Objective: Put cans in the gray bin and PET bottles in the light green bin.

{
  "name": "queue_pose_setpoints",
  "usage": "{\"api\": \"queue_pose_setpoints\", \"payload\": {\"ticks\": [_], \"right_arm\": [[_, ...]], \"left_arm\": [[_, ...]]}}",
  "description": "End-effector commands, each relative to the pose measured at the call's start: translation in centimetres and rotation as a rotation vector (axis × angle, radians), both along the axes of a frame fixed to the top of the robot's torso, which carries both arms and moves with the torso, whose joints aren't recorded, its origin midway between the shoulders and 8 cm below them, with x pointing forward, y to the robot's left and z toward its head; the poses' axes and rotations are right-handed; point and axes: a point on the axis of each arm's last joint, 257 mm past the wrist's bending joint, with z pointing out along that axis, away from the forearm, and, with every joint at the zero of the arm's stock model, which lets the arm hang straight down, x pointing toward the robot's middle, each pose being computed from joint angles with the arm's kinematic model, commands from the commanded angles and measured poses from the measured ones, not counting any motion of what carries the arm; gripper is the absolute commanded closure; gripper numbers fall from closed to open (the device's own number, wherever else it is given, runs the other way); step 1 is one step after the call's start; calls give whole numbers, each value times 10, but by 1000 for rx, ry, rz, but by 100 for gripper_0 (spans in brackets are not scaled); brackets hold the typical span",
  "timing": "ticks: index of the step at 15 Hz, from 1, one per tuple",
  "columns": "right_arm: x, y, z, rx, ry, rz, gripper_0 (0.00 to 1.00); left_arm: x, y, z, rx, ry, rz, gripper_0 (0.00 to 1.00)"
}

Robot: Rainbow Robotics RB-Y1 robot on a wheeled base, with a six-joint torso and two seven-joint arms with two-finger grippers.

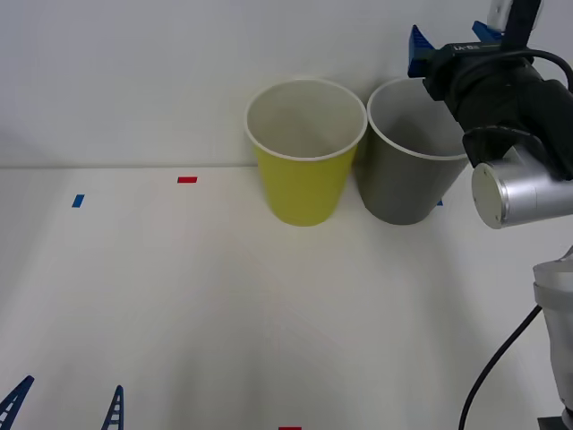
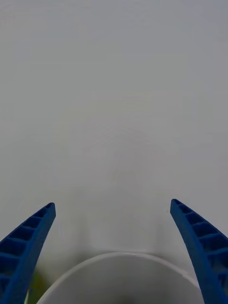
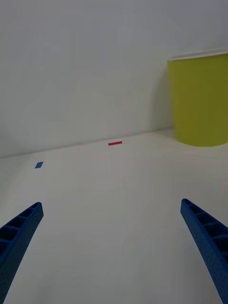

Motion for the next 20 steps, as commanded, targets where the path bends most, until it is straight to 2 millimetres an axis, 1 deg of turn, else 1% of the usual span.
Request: {"api": "queue_pose_setpoints", "payload": {"ticks": [1,3,5,6,8,10,11,12,14,17,20], "right_arm": [[0,-2,0,0,1,-2,0],[-1,0,2,4,-3,2,0],[-7,-2,15,8,-32,1,0],[-12,-3,17,12,-24,1,0],[-29,-7,23,9,12,-12,0],[-57,-7,28,-4,27,-16,0],[-71,-9,28,-9,20,-15,0],[-82,-7,26,-2,17,-3,0],[-114,-6,25,14,5,28,0],[-150,-8,15,46,-3,66,0],[-174,-14,-1,67,-37,91,0]], "left_arm": [[0,0,0,0,0,0,0],[0,0,0,0,0,0,0],[0,0,0,0,0,0,0],[0,0,0,0,0,0,0],[0,0,0,0,0,0,0],[0,0,0,0,0,0,0],[0,0,0,0,0,0,0],[0,0,0,0,0,0,0],[0,0,0,0,0,0,0],[0,0,0,0,0,0,0],[0,0,0,0,0,0,0]]}}
